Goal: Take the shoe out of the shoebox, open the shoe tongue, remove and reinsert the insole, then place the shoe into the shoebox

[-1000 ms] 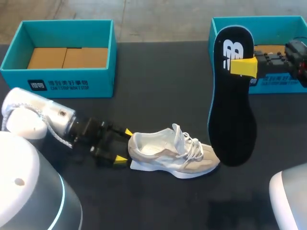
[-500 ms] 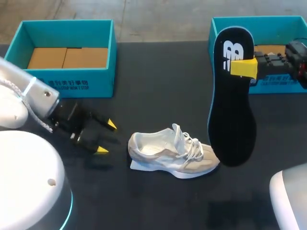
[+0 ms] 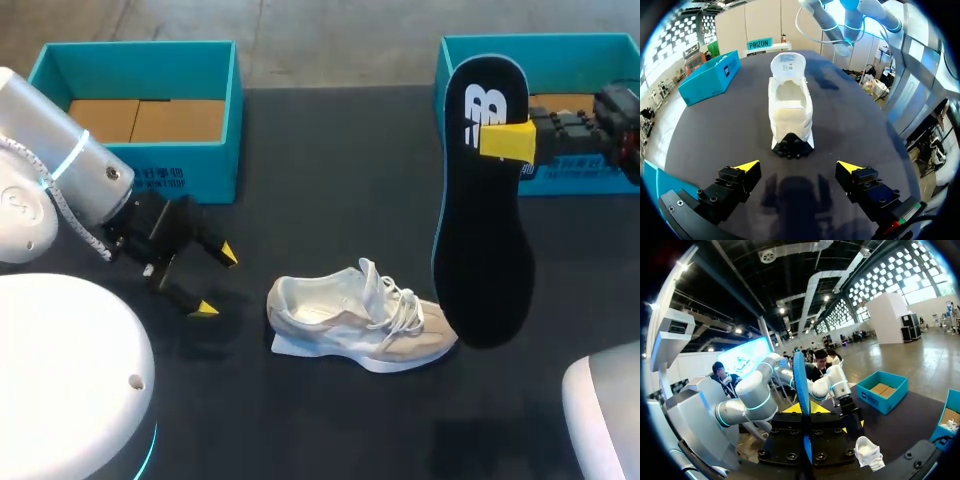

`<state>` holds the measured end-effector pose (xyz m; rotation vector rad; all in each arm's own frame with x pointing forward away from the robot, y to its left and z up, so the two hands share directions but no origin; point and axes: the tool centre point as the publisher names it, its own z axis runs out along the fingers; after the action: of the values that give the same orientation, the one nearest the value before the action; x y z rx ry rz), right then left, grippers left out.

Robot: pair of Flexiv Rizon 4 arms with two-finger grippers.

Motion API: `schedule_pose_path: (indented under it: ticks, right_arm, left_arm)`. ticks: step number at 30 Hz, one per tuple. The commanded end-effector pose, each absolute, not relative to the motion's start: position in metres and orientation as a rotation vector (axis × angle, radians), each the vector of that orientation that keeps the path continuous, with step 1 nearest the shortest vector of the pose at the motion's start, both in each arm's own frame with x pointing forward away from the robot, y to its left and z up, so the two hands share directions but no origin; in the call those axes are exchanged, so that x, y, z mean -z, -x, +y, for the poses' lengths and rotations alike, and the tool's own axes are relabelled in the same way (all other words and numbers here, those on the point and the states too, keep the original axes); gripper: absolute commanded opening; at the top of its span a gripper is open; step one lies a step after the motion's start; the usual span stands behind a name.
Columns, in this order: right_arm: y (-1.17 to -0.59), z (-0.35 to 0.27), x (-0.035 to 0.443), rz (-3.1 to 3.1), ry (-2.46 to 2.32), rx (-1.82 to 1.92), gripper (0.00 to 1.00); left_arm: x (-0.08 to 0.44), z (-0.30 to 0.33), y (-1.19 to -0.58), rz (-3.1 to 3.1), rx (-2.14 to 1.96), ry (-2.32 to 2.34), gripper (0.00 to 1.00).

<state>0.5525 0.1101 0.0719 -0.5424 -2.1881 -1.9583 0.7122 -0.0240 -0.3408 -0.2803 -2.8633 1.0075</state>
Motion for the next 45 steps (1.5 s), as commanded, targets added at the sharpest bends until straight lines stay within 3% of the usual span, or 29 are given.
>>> schedule_pose_path:
  ticks: [1,10,16,35,45]
  right_arm:
    - [-0.556,0.112,-0.075,-2.192,0.54,1.948,0.0]
    - [-0.556,0.112,-0.075,-2.192,0.54,1.948,0.0]
    - [-0.556,0.112,-0.075,-2.192,0.54,1.948,0.0]
    - [-0.556,0.112,-0.075,-2.192,0.54,1.948,0.0]
    - [-0.556,0.112,-0.075,-2.192,0.54,1.948,0.0]
  left_arm:
    - [0.336,-0.039,-0.713,-2.926,-0.848,0.243,1.0]
    - [0.316,-0.061,-0.718,-3.011,-0.489,0.231,1.0]
    - [0.33,-0.067,-0.714,-3.045,-0.308,0.235,1.0]
    - [0.342,-0.078,-0.713,-3.128,-0.233,0.196,1.0]
    - [0.313,-0.103,-0.722,-3.175,-0.299,0.256,1.0]
